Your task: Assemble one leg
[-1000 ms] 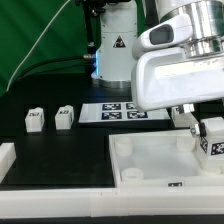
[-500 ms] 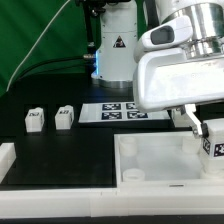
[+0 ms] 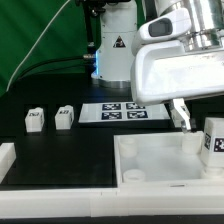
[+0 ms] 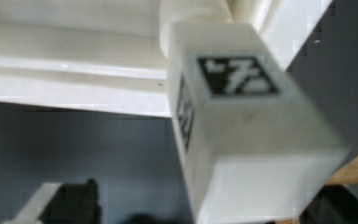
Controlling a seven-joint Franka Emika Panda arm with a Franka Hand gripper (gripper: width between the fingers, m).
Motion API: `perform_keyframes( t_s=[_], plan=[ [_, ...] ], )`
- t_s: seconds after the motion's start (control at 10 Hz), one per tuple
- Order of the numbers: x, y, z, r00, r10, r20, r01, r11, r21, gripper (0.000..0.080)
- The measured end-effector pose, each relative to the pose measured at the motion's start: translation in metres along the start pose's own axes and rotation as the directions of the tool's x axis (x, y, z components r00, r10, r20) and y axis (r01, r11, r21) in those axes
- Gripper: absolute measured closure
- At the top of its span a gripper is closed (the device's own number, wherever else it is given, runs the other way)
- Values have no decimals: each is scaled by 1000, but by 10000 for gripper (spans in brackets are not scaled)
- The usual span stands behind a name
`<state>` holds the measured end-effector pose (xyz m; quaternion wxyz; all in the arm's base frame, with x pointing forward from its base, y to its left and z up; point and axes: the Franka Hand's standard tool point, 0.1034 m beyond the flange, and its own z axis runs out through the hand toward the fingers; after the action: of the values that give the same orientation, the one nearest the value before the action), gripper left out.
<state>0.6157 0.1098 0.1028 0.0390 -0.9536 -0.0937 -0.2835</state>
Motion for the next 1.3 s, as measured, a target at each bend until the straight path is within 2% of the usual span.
perform_keyframes(
  t_s=[0.5,0.9,1.0,1.1,1.3],
  plan=[
    [8,1,-7,1000,-1,-3,1,1000,1,151],
    [20,2,-26,998,-2,56,1,1000,17,151],
    [17,-1,-24,996,-2,88,0,1000,26,151],
    [17,-1,-24,996,-2,85,0,1000,26,151],
    [10,-11,-23,969,2,246,-20,997,69,151]
  ],
)
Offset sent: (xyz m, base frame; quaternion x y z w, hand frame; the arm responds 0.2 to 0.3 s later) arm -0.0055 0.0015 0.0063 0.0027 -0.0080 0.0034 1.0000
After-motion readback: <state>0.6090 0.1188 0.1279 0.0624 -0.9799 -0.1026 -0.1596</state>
